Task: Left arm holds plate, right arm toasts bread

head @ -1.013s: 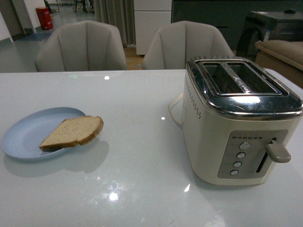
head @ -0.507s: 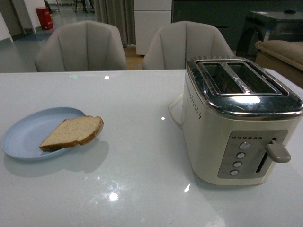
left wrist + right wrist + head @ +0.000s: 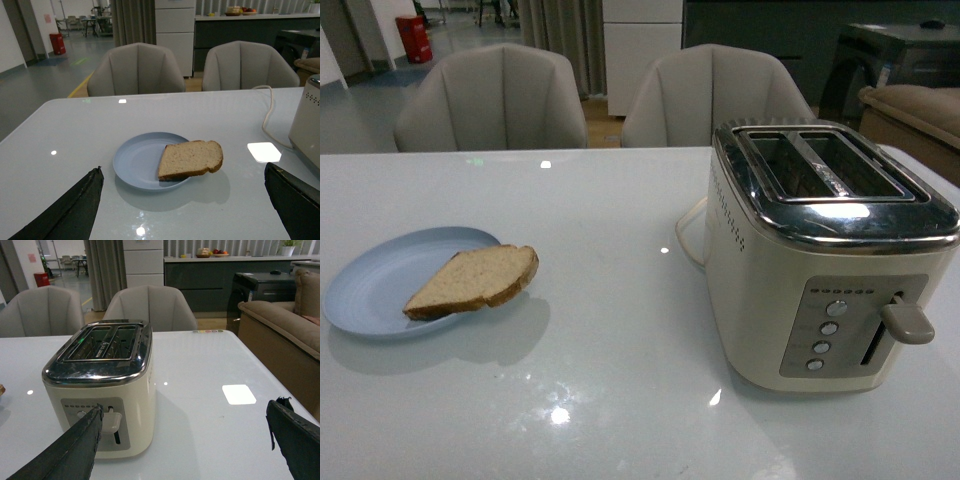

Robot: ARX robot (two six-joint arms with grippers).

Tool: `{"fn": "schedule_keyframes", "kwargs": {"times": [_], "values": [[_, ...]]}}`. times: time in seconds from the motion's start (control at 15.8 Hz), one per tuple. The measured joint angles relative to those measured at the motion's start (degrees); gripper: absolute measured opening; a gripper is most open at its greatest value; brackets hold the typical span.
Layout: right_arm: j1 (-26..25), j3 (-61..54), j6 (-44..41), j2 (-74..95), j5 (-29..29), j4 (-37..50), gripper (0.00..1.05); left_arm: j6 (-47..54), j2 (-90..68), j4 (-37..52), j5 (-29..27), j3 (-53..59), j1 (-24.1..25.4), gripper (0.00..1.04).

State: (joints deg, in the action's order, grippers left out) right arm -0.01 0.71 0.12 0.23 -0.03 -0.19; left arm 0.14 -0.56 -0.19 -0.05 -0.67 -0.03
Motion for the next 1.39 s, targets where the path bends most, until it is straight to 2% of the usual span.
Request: {"fn": "schedule_keyframes", "kwargs": {"times": [0.44,0.51,0.57,0.7,0.76,0.95,1.01,1.2,1.39], "values": [[0.0,0.0,0.0,0.0,0.0,0.0,0.98,-0.5,-0.3,-1.9,-1.1,-0.3,-0.4,0.98],[0.0,0.0,0.0,0.0,0.0,0.0,0.98,-3.8,-4.9,-10.8,-8.4,-3.8,-4.0,0.98],[0.0,0.0,0.0,0.0,0.0,0.0,0.98,-5.8,-8.6,-13.9,-12.2,-6.3,-6.2,0.98],[0.0,0.0,0.0,0.0,0.0,0.0,0.98,-9.2,-10.9,-14.1,-15.6,-10.2,-8.3,0.98],[0.0,0.0,0.0,0.0,0.0,0.0,0.98,-9.3,-12.0,-10.8,-15.0,-12.2,-8.1,0.98],[0.0,0.0,0.0,0.0,0.0,0.0,0.98,-8.6,-24.3,1.6,-8.2,-14.2,-1.7,0.98],[0.0,0.0,0.0,0.0,0.0,0.0,0.98,-6.2,-38.2,14.1,-2.2,-15.5,3.8,0.98],[0.0,0.0,0.0,0.0,0.0,0.0,0.98,-2.5,-64.5,32.0,5.5,-25.3,10.2,0.98],[0.0,0.0,0.0,0.0,0.0,0.0,0.98,2.0,-88.4,33.2,8.7,-39.1,12.6,0.98]]}}
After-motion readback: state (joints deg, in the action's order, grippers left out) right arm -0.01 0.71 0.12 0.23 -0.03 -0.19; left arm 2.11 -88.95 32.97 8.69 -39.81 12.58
